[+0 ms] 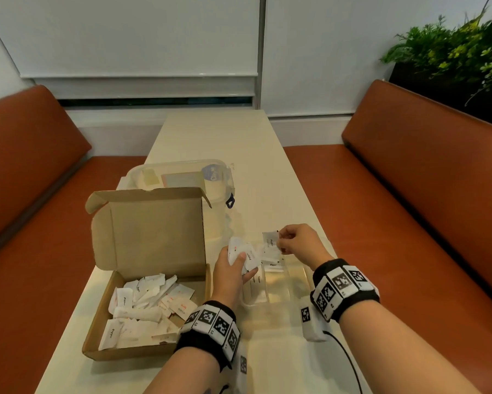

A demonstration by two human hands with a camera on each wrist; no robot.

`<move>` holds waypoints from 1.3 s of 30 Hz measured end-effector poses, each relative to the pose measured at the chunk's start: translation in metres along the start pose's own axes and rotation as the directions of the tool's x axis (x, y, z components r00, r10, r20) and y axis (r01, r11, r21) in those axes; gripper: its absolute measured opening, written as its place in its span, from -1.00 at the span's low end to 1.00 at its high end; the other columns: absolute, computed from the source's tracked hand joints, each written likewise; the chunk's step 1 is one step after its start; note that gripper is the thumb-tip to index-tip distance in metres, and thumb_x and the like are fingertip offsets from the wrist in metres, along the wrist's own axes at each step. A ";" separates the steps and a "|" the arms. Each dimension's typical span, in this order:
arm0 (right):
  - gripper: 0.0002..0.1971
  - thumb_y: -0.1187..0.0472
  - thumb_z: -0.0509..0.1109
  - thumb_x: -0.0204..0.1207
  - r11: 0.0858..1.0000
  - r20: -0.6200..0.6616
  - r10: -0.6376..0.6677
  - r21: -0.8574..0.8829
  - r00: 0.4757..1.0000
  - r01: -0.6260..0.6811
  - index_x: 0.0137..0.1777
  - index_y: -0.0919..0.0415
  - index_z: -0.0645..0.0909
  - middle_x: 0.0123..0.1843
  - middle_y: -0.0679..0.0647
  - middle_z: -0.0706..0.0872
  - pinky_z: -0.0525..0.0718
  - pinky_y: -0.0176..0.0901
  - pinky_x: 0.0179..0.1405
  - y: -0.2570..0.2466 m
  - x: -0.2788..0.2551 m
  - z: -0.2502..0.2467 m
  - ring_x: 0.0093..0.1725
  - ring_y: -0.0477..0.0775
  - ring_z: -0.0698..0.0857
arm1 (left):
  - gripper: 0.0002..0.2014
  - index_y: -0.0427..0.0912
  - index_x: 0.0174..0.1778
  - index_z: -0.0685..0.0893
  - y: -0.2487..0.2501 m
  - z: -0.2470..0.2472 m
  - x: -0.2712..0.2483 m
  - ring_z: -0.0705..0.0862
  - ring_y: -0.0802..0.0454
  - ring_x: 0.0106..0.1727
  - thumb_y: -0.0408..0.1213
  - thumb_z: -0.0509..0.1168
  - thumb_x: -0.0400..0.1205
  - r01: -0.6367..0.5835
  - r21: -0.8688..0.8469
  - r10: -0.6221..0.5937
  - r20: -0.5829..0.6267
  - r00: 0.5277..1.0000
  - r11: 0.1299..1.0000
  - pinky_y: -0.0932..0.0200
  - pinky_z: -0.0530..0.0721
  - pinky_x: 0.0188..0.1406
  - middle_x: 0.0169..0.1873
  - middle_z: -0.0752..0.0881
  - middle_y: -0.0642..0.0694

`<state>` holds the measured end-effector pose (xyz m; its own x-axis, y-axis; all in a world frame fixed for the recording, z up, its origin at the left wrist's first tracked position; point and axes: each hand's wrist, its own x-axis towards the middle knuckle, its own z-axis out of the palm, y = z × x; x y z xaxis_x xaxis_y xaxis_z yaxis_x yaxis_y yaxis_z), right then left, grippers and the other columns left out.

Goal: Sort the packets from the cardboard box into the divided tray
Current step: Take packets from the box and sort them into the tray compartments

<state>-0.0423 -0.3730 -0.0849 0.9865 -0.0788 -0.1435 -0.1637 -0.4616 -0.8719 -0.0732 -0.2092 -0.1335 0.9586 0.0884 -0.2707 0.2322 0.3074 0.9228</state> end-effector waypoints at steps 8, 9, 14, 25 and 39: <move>-0.89 0.43 0.45 0.45 0.999 0.094 -0.010 -0.042 0.996 0.014 -0.25 0.24 0.64 -0.37 0.04 0.65 0.60 -0.45 -0.47 -0.001 -0.002 0.016 -0.42 -0.11 0.63 | -0.79 -0.18 0.22 0.56 0.003 -0.001 -0.001 0.72 -0.04 0.08 -0.44 0.23 0.69 0.016 -0.004 -0.016 0.049 0.999 1.000 0.18 0.80 -0.21 0.10 0.68 -0.17; -0.87 0.43 0.46 0.44 1.000 0.081 -0.011 -0.025 0.997 0.013 -0.27 0.24 0.63 -0.37 0.06 0.65 0.62 -0.43 -0.46 -0.001 -0.003 0.018 -0.41 -0.09 0.64 | -0.79 -0.17 0.20 0.58 0.003 -0.001 -0.002 0.73 -0.04 0.06 -0.44 0.26 0.67 0.019 -0.006 -0.019 0.070 0.997 1.000 0.17 0.80 -0.19 0.08 0.69 -0.17; -0.84 0.45 0.48 0.42 0.989 0.064 0.030 0.145 0.997 -0.040 -0.29 0.25 0.59 -0.35 0.15 0.70 0.72 -0.30 -0.40 -0.004 -0.008 0.022 -0.44 -0.02 0.71 | -0.68 -0.19 0.22 0.59 0.005 0.000 -0.004 0.73 -0.11 0.10 -0.48 0.39 0.56 0.017 0.043 -0.022 0.123 0.992 0.999 0.03 0.80 -0.05 0.10 0.72 -0.20; -0.90 0.41 0.37 0.47 0.988 -0.109 -0.048 -0.148 0.993 0.032 -0.12 0.23 0.69 -0.28 0.02 0.70 0.53 -0.39 -0.35 -0.001 0.004 -0.001 -0.28 -0.03 0.62 | -0.64 -0.24 0.29 0.56 0.007 -0.003 -0.004 0.71 -0.08 0.07 -0.55 0.34 0.59 0.017 -0.023 -0.016 0.052 0.999 1.000 0.15 0.81 -0.20 0.13 0.69 -0.21; -0.84 0.35 0.34 0.54 0.582 0.233 0.000 -0.791 0.972 0.190 0.02 0.23 0.74 0.05 0.13 0.77 0.69 -0.11 0.08 -0.016 0.017 0.022 0.07 0.14 0.73 | -0.64 -0.19 0.27 0.59 0.001 -0.004 0.004 0.73 -0.05 0.03 -0.53 0.35 0.58 0.023 0.048 -0.025 0.049 0.998 0.999 0.25 0.76 -0.30 0.05 0.71 -0.14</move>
<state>-0.0228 -0.3477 -0.0836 0.9600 0.1295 -0.2483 0.0899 -0.9822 -0.1648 -0.0694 -0.2050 -0.1351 0.9593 0.0343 -0.2803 0.2619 0.2631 0.9285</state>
